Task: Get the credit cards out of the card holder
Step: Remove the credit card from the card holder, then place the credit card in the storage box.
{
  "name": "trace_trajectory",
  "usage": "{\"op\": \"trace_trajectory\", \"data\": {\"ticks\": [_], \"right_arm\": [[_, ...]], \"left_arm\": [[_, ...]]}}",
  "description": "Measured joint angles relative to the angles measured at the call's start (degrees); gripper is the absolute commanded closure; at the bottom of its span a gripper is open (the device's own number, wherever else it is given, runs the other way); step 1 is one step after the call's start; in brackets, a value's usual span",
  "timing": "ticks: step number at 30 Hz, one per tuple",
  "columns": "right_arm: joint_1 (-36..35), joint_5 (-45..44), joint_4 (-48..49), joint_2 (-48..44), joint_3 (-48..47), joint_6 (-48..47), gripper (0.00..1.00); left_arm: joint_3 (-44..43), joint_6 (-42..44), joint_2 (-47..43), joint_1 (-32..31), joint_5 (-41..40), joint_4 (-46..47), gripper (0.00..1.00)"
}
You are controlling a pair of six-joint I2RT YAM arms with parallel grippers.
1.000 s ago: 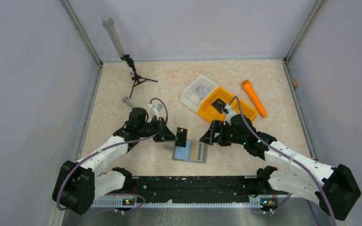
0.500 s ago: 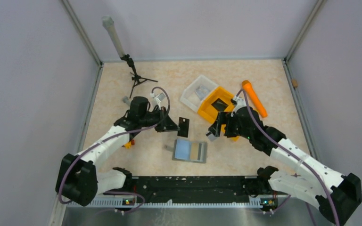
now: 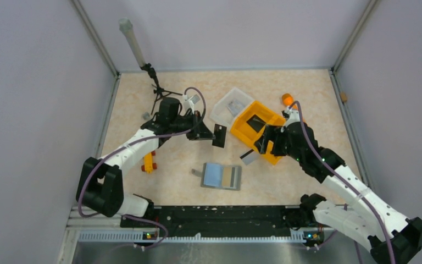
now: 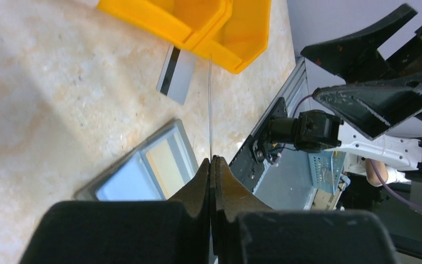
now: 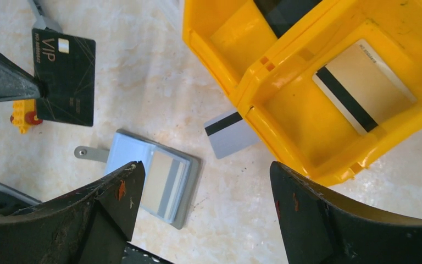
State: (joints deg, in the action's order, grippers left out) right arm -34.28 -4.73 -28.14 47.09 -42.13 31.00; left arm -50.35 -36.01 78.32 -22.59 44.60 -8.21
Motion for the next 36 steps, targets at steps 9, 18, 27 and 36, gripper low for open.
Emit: {"op": "trace_trajectory", "data": {"ticks": [9,18,27,36], "right_arm": [[1.1,-6.0,-3.6,-3.5,-1.5,0.1,0.15],[1.2,-10.6,-6.1,-5.9,-2.6,0.1,0.16],[1.2,-13.7,-7.1,-7.5,-4.8,0.2,0.16],[1.2,-14.8,-7.6,-10.8,-4.8,1.2,0.17]], "left_arm": [[-12.5,0.0,13.1,-1.6,0.4,3.0,1.00],[-33.2,6.0,26.2,-8.0,-7.5,-5.2,1.00],[-28.9,-4.6,27.0,-12.2,-21.7,7.5,1.00],[-18.6,-21.7,27.7,-18.7,-39.4,28.1,1.00]]}}
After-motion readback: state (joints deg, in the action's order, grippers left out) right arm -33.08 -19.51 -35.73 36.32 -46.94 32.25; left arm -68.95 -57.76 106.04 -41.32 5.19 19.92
